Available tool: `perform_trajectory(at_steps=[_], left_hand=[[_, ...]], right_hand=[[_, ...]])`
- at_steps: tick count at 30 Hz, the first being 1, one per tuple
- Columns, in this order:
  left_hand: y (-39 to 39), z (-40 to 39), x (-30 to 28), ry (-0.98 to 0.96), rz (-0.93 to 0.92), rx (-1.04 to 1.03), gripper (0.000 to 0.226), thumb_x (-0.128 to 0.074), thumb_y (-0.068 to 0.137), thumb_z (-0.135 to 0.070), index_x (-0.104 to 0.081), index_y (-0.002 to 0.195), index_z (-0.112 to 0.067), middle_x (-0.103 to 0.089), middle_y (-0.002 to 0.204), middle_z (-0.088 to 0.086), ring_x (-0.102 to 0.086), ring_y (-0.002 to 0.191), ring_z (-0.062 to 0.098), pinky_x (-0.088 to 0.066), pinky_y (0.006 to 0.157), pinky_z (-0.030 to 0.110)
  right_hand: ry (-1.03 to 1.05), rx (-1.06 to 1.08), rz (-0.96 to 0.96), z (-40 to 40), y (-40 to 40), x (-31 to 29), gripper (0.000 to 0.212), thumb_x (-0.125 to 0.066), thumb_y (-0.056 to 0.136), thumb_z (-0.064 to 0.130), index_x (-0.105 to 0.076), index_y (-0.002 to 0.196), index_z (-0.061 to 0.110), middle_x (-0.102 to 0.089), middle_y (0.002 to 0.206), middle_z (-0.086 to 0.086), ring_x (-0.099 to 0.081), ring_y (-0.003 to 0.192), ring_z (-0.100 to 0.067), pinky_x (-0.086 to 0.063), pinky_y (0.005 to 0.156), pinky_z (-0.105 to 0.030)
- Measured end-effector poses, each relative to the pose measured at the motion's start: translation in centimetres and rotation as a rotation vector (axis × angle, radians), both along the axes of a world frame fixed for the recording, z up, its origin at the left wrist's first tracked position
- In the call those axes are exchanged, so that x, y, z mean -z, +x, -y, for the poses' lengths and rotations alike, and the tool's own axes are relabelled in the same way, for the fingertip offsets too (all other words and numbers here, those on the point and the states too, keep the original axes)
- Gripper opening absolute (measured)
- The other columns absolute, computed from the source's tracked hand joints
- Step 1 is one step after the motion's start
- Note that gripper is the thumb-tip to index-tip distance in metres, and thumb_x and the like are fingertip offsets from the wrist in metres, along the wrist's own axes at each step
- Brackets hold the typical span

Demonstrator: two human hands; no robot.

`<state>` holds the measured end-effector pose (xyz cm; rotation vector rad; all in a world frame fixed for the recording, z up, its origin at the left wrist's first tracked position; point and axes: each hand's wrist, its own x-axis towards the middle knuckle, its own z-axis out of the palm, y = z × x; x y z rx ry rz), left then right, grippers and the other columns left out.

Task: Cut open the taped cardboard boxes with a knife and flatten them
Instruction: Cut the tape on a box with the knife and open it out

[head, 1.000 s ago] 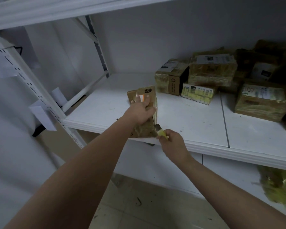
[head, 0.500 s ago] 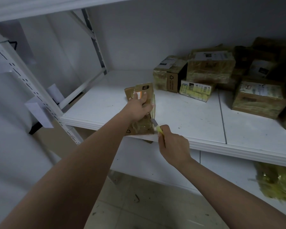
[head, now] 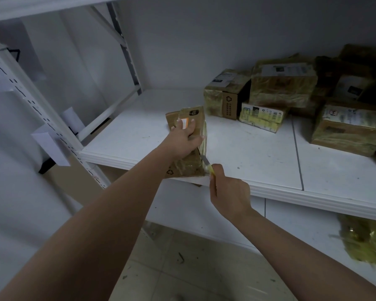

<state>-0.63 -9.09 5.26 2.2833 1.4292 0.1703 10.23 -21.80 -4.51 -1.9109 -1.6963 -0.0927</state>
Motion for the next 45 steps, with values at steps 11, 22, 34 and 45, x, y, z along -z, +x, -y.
perform_trajectory(at_steps=[11,22,34,45], left_hand=[[-0.1,-0.1,0.0,-0.010,0.012,-0.009,0.072,-0.042,0.097,-0.052,-0.009,0.155,-0.026,0.009,0.162,0.007,-0.001,0.149,0.033,-0.017,0.119,0.046],[-2.1,-1.8,-3.4,0.228,-0.331,0.150,0.067,-0.045,0.092,-0.002,-0.032,0.147,-0.039,-0.037,0.151,0.000,-0.033,0.137,0.030,-0.025,0.113,0.048],[-3.9,-4.1,1.3,0.332,-0.151,0.220,0.056,-0.037,0.097,-0.005,-0.034,0.148,-0.027,-0.046,0.135,0.009,-0.042,0.124,0.029,-0.036,0.105,0.054],[-3.8,-4.8,1.6,0.320,-0.218,0.182,0.066,-0.039,0.096,0.001,-0.026,0.151,-0.033,-0.031,0.152,0.005,-0.026,0.139,0.028,-0.028,0.112,0.055]], right_hand=[[-0.185,0.020,0.227,0.4,0.6,1.6,0.040,-0.069,0.079,0.018,-0.048,0.113,0.015,-0.015,0.042,0.013,-0.010,0.032,-0.005,-0.011,0.039,-0.015],[-0.119,0.178,-0.127,-1.0,6.4,-3.1,0.020,-0.031,0.100,0.028,-0.041,0.112,0.016,-0.054,0.074,-0.003,-0.053,0.067,-0.030,-0.034,0.055,-0.032],[-0.258,0.171,-0.237,-2.8,6.7,-2.6,0.022,-0.026,0.102,0.033,-0.041,0.112,0.020,-0.058,0.085,-0.007,-0.048,0.070,-0.028,-0.034,0.058,-0.032],[-0.277,0.116,-0.144,-4.9,7.4,-1.8,0.016,-0.026,0.102,0.032,-0.038,0.108,0.025,-0.059,0.077,-0.002,-0.054,0.068,-0.026,-0.038,0.058,-0.029]])
